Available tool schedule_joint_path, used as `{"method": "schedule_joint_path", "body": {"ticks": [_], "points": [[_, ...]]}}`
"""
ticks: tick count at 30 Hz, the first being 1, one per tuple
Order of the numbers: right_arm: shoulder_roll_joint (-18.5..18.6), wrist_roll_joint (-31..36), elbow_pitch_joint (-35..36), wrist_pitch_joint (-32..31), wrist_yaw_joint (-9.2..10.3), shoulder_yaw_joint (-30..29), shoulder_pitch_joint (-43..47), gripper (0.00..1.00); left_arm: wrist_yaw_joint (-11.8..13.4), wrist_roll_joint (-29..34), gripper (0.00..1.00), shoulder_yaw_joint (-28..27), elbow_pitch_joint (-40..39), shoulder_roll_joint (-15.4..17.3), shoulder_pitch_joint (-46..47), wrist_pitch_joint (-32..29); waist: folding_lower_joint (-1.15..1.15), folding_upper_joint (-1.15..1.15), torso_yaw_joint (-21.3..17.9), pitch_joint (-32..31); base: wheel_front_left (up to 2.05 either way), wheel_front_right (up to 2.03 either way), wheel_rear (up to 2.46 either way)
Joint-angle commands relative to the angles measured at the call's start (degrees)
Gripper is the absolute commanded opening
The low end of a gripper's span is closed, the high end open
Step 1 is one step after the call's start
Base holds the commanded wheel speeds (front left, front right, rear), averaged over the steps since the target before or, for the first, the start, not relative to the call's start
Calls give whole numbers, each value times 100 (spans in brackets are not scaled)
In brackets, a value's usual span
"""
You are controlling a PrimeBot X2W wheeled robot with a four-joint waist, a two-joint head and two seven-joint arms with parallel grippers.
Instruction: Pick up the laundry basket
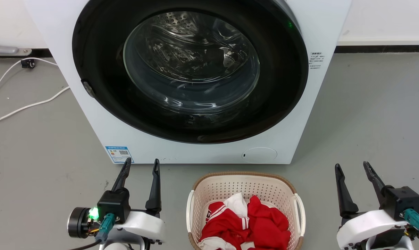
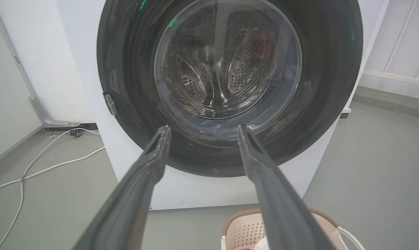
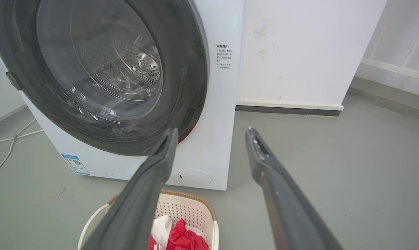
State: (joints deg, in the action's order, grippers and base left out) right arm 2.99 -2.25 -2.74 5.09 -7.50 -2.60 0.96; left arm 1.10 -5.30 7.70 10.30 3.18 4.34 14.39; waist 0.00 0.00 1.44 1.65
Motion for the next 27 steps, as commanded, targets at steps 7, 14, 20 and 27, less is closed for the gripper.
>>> {"method": "schedule_joint_path", "body": {"ticks": [7, 14, 20, 27], "points": [[-19, 134, -8, 60, 2, 6, 78, 100, 41, 140, 100, 12, 63, 2, -41, 87, 0, 0, 21, -33, 0, 0, 0], [-19, 55, -64, 56, 2, -3, 58, 100, 38, 80, 100, 1, 102, -6, -56, 83, 0, 0, 29, -33, 0, 0, 0], [-20, 4, -88, 66, 2, -27, 36, 100, 49, 65, 100, -2, 136, -10, -44, 83, 0, 0, 28, -32, 0, 0, 0], [-20, -34, -114, 69, 2, -30, 28, 100, 66, 76, 100, -6, 143, -14, -15, 83, 0, 0, 17, -5, 0, 0, 0]]}}
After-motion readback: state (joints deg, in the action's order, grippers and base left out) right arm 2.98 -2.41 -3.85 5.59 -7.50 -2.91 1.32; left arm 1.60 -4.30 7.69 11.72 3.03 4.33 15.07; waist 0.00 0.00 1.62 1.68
